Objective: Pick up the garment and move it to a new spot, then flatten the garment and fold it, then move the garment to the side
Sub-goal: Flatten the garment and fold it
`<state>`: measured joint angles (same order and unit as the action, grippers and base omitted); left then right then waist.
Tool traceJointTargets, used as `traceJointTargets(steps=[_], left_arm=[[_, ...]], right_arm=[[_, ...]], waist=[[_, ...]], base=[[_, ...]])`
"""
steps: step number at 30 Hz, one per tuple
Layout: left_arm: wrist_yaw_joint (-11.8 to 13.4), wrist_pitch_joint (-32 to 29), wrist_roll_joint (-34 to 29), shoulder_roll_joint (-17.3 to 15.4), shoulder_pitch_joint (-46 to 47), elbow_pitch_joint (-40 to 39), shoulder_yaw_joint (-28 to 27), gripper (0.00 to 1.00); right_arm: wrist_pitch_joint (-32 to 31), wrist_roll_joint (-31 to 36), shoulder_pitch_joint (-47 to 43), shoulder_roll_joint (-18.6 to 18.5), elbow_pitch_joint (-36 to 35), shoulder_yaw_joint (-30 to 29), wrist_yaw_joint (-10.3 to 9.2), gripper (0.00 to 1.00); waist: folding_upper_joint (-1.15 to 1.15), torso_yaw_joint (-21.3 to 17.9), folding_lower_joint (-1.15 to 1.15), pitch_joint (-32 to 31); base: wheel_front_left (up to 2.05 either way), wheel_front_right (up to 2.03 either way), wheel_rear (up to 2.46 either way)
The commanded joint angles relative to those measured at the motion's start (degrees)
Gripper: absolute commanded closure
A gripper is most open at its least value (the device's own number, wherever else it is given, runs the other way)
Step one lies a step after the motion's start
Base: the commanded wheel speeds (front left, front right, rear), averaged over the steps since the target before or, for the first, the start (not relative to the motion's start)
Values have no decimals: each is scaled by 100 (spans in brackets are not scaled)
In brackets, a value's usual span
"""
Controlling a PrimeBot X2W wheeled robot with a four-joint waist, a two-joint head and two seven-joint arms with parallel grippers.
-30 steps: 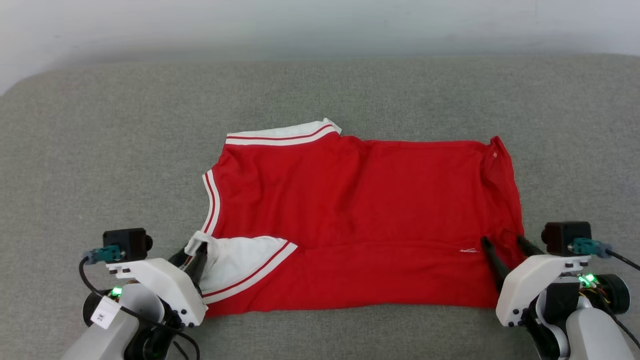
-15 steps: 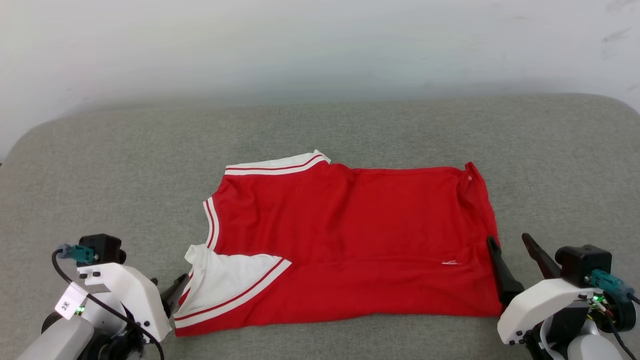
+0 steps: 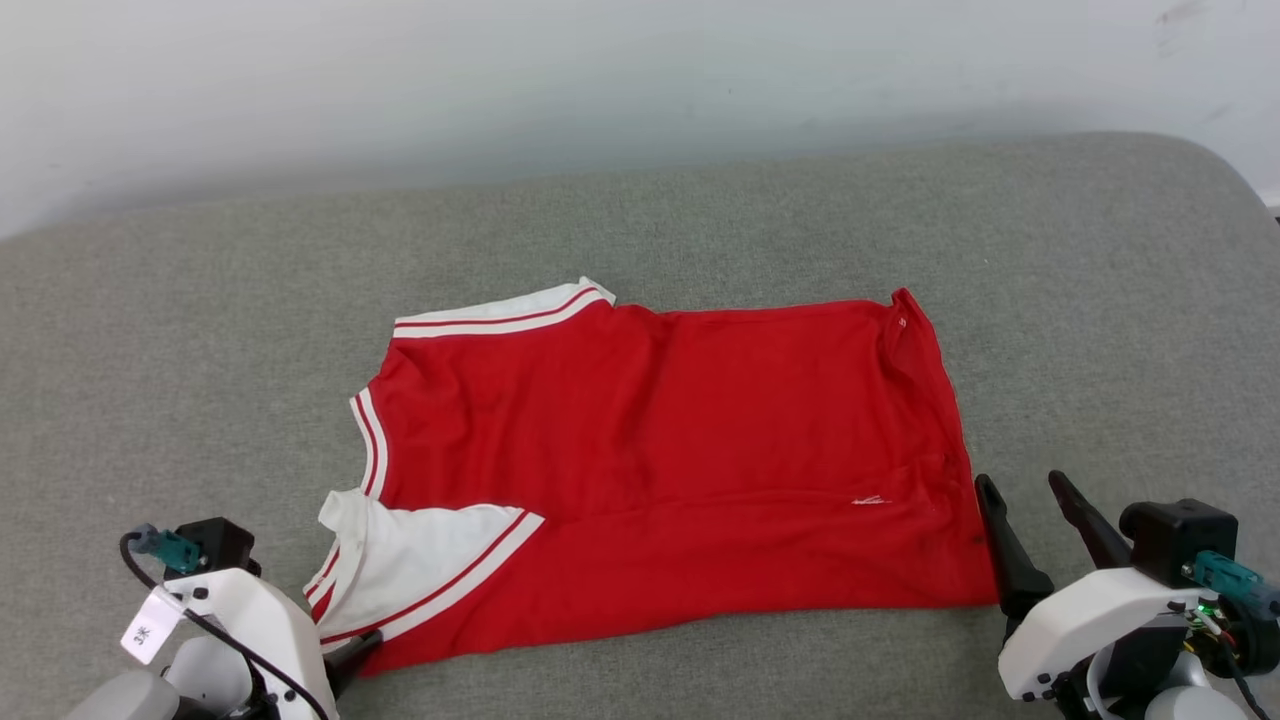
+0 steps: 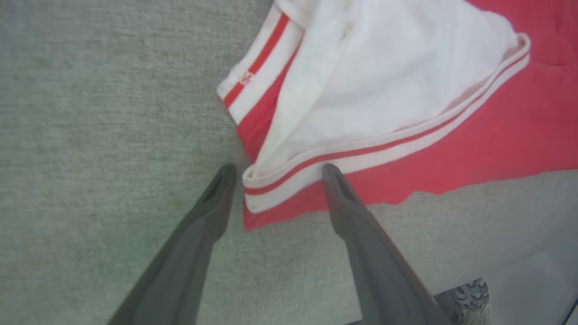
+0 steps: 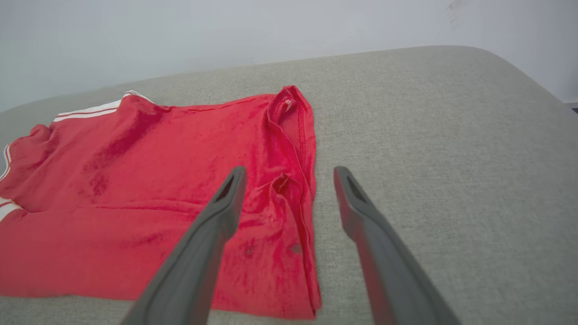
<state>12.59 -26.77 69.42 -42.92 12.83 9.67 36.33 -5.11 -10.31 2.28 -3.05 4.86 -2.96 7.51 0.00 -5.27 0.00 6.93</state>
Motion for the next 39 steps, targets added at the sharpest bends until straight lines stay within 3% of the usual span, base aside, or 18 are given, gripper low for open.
traceJointTargets(steps=[1,3,4,5,6,10,14,20,33,34,35,36,39], left_arm=[[-50,-98,54,88,-56,115,71,0],[-108,-215,122,213,-63,243,167,4],[-149,-244,134,266,-59,291,201,51],[-183,-245,141,316,-48,334,226,70],[-228,-213,180,374,-34,367,219,100],[-379,-70,115,449,20,444,203,100],[-491,159,9,436,159,439,133,100],[-456,430,-186,381,339,106,26,100],[-295,704,-472,308,519,-419,-56,100],[-293,714,-472,311,506,-433,-53,100],[-293,725,-472,316,495,-443,-51,100],[-297,735,-471,324,482,-437,-53,100],[-317,794,-468,341,448,-393,-69,100]], right_arm=[[-24,-38,28,22,-25,-13,-4,0],[-81,-76,39,22,-5,-56,-4,0],[-133,-90,35,22,9,-65,-4,0],[-171,-121,39,22,1,-72,-4,0],[-247,-156,45,22,13,-98,-4,0],[-752,-251,-4,-48,27,-238,-4,0],[-1650,-307,-92,-225,-13,-250,-4,0],[-2888,-453,-1,-500,-85,-67,-4,0],[-3613,-681,450,-501,728,337,-3,0],[-3640,-697,472,-487,802,358,-3,27],[-3669,-730,494,-473,864,380,-3,79],[-3677,-766,505,-464,912,395,-3,100],[-3628,-797,570,-506,957,393,-4,100]], waist=[[0,-42,0,83],[0,-45,0,112],[0,-41,0,120],[0,-35,0,125],[0,-24,0,125],[0,40,0,71],[0,139,0,20],[0,263,0,111],[0,474,0,445],[0,483,0,456],[0,491,0,464],[0,495,0,468],[0,496,0,446]], base=[[0,0,0],[0,0,0],[0,0,0],[0,0,0],[0,0,0],[0,0,0],[0,0,0],[0,0,0],[0,0,0],[0,0,0],[0,0,0],[0,0,0],[0,0,0]])
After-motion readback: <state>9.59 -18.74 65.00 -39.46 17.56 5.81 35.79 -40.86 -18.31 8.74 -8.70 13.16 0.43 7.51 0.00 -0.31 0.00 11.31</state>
